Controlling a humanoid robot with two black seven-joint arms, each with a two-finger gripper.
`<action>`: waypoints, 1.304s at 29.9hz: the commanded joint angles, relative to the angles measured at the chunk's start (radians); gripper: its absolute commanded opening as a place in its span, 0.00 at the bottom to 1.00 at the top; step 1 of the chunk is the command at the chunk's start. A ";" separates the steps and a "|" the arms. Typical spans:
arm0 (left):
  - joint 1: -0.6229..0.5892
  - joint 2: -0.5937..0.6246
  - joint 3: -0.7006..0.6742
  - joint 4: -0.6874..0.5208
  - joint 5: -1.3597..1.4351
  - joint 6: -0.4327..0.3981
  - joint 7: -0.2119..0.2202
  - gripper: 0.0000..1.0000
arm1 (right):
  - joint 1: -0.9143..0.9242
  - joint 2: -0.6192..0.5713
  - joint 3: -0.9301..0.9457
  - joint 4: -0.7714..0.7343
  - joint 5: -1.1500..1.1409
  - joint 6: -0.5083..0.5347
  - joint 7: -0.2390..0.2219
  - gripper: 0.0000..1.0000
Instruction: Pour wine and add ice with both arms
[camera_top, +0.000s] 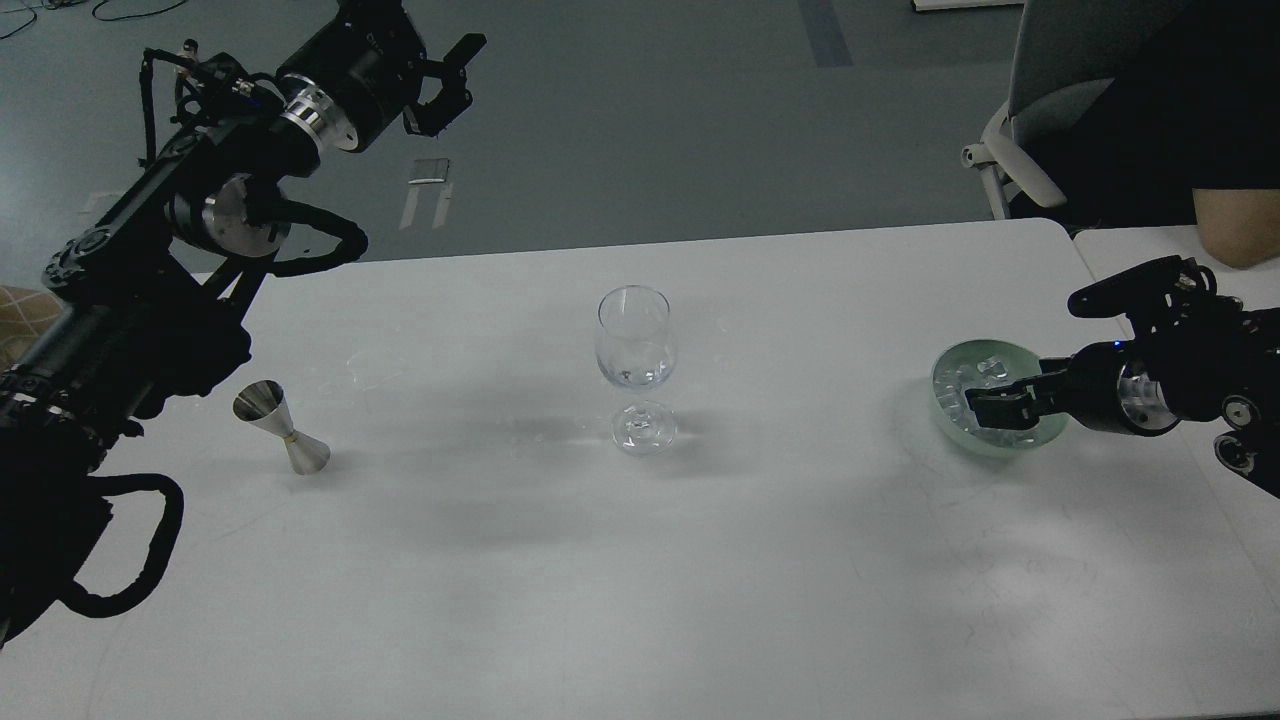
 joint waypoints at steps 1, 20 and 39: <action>0.002 0.001 -0.001 0.000 0.000 -0.001 0.000 0.99 | -0.004 0.005 -0.001 -0.003 0.000 0.000 -0.013 0.81; 0.009 0.021 -0.009 -0.001 0.000 -0.003 0.000 0.99 | -0.002 0.035 0.000 -0.012 0.003 0.000 -0.043 0.54; 0.009 0.029 -0.008 0.000 0.000 -0.013 0.000 0.99 | 0.005 0.035 0.008 -0.003 0.008 0.000 -0.055 0.49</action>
